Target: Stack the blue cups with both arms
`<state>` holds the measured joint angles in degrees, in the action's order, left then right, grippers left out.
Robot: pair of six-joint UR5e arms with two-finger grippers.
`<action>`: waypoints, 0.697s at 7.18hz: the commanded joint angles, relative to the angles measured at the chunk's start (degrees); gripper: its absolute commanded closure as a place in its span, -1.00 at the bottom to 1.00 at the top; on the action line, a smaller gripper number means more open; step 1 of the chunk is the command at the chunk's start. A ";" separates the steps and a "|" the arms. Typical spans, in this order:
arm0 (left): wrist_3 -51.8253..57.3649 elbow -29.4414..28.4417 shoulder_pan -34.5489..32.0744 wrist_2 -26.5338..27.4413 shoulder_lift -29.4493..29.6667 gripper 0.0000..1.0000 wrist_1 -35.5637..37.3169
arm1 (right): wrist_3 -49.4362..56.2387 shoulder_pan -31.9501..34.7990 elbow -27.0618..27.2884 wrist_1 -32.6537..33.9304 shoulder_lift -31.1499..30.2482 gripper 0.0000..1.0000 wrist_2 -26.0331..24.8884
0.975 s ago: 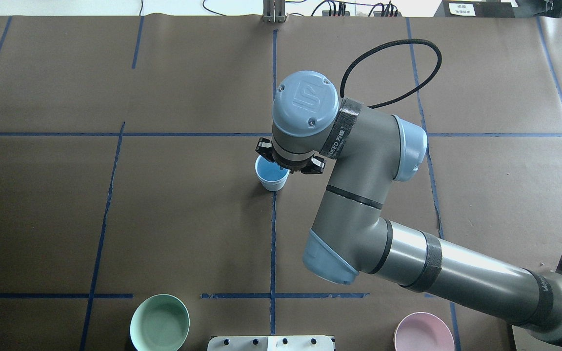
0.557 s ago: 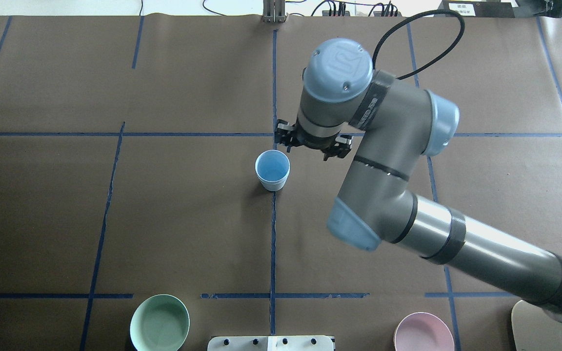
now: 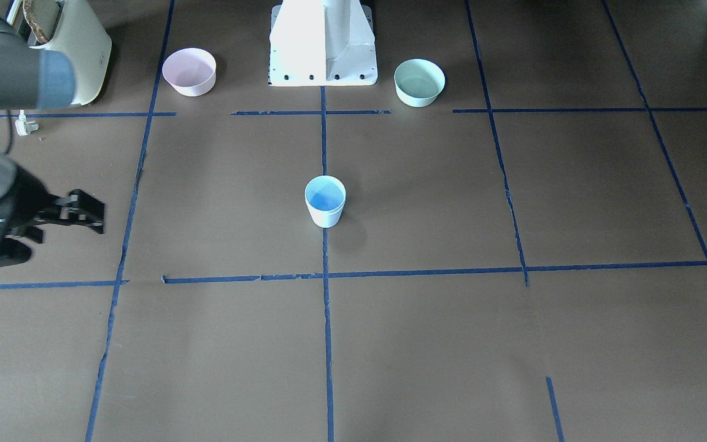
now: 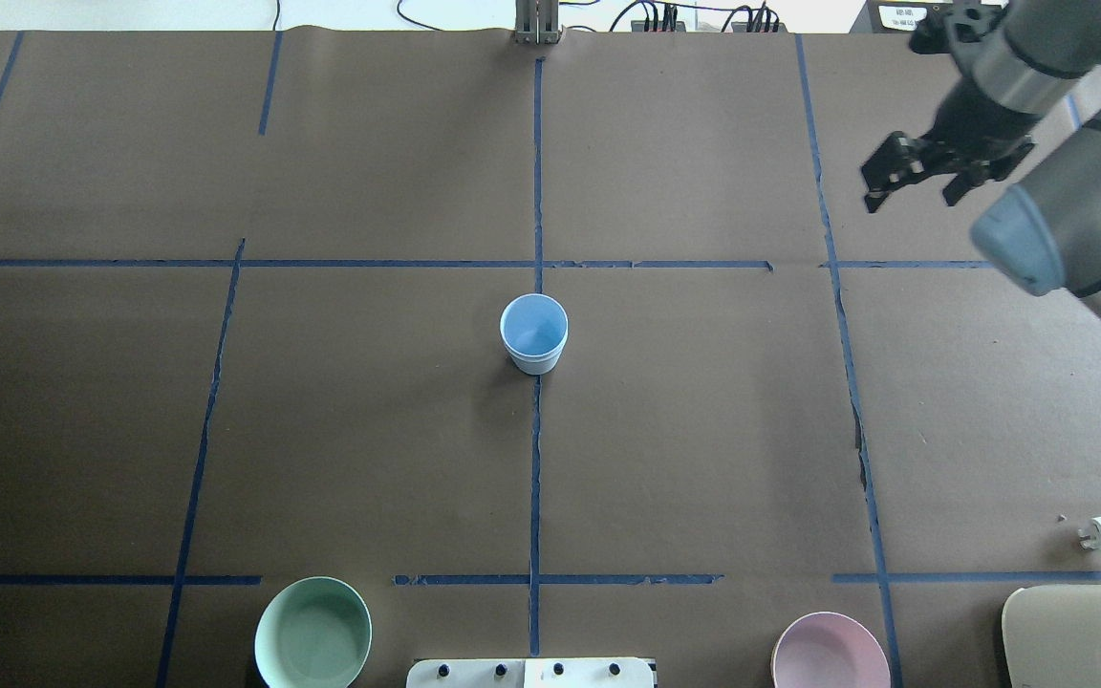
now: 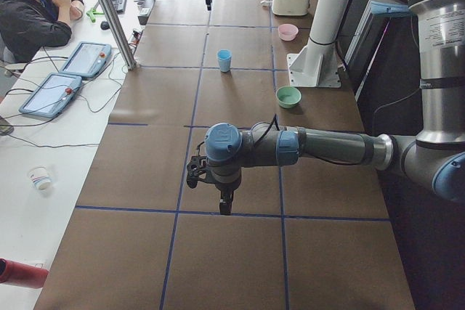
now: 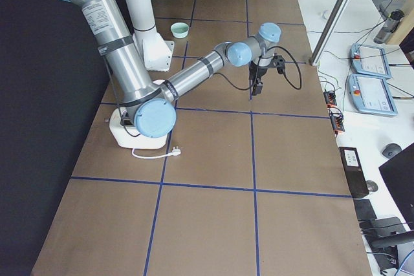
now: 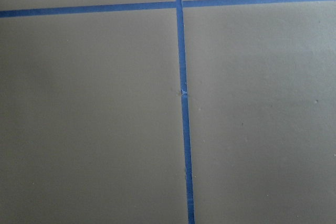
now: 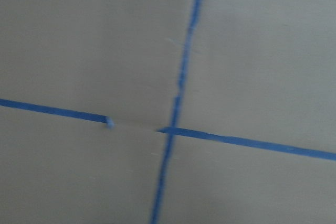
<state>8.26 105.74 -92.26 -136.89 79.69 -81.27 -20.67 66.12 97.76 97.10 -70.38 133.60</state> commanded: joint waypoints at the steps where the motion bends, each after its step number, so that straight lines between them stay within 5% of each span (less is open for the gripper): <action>1: 0.18 -0.36 -0.02 0.57 -0.32 -1.00 0.23 | 24.19 12.41 1.37 -0.07 -14.38 -1.00 3.51; 3: 0.26 -0.45 0.07 0.31 -0.50 -1.00 -0.03 | 35.66 21.03 4.18 -0.07 -26.60 -1.00 3.34; 5: 0.26 -0.36 -0.02 -0.21 -0.68 -1.00 -0.12 | 35.88 22.74 4.19 -0.07 -29.12 -1.00 3.33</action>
<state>8.36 105.31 -92.22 -136.75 79.12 -81.30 14.31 87.57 101.79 97.03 -97.60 136.93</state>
